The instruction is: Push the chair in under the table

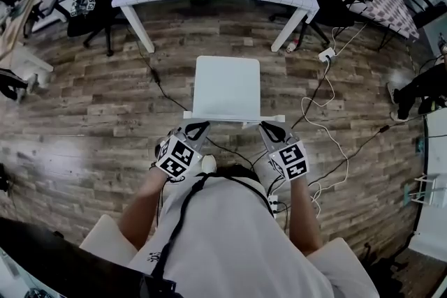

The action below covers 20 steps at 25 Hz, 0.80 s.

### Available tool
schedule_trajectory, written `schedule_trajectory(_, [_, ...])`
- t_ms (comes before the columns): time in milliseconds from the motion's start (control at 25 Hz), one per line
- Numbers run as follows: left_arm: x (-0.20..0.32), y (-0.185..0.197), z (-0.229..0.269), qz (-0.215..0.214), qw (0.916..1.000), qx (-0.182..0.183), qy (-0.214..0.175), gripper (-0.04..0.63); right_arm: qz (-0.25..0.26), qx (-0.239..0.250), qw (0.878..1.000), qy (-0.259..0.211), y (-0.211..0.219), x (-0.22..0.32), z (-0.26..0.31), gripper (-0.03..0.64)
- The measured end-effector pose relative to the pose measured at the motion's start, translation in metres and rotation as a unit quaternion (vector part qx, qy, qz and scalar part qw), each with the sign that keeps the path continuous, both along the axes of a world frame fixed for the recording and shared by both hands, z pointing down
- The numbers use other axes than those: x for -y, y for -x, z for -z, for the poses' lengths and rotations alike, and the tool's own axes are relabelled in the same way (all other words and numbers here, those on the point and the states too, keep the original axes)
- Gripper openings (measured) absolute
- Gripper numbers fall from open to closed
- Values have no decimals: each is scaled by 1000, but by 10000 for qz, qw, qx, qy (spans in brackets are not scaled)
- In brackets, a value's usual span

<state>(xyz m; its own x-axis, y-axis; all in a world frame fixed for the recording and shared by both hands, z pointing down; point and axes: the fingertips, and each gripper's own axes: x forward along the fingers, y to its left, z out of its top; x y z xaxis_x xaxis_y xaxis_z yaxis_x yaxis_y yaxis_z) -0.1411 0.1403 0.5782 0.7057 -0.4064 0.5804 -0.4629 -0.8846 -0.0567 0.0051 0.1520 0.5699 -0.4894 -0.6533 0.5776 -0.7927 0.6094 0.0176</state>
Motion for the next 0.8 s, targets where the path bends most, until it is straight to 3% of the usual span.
schedule_trajectory(200, [3, -11, -10, -383, 9977, 479, -299, 22, 284, -406, 9987, 82, -1, 6, -11, 31])
schedule_trajectory(360, [7, -17, -28, -519, 9942, 875, -335, 43, 699, -892, 9934, 160, -7, 9, -29, 84])
schedule_trajectory(480, [13, -22, -46, -729, 9855, 1448, -490, 81, 1013, -1297, 9860, 276, -14, 12, -46, 141])
schedule_trajectory(600, [15, -26, -64, -988, 9717, 2041, -660, 125, 1459, -1837, 9716, 323, -16, 14, -62, 183])
schedule_trajectory(800, [19, -36, -91, -1276, 9495, 2808, -568, 241, 2278, -2767, 9327, 411, -18, 14, -86, 233])
